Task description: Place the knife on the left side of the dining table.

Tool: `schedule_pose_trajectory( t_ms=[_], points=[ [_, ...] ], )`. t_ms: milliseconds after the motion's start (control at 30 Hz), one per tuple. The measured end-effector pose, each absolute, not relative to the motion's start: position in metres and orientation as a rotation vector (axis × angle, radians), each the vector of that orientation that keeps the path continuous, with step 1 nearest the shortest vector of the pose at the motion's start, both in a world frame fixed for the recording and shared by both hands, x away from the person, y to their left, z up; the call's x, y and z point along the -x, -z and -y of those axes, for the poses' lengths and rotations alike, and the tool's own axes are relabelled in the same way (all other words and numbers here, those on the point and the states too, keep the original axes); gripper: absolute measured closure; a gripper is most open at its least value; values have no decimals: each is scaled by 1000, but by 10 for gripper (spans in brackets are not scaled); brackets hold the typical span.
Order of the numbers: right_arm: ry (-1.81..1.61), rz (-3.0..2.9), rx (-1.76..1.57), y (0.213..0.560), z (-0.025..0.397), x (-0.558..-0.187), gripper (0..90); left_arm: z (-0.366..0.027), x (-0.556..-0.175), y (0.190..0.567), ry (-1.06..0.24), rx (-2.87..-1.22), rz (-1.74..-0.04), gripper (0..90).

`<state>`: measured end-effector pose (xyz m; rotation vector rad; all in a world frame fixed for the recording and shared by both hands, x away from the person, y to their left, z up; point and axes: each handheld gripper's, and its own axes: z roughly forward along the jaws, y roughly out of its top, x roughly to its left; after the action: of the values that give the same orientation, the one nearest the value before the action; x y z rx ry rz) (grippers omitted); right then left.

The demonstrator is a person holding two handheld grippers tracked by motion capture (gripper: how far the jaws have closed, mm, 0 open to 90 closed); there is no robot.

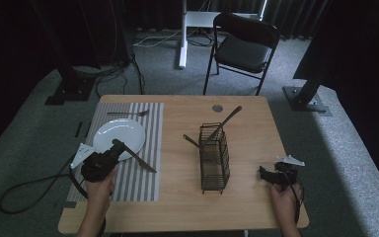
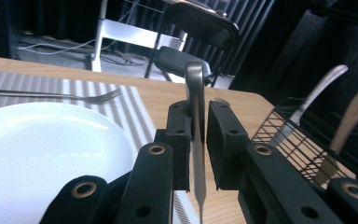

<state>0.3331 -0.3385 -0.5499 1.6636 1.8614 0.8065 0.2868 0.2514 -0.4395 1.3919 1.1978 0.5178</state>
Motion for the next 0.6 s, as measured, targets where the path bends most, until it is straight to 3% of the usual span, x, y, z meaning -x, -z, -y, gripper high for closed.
schedule_pose_trajectory(
  t_ms=[600],
  points=[
    [-806,-1861,-1663,550,339,-333,119,-269,-285,448,-561,-1366,-1239,734]
  ],
)
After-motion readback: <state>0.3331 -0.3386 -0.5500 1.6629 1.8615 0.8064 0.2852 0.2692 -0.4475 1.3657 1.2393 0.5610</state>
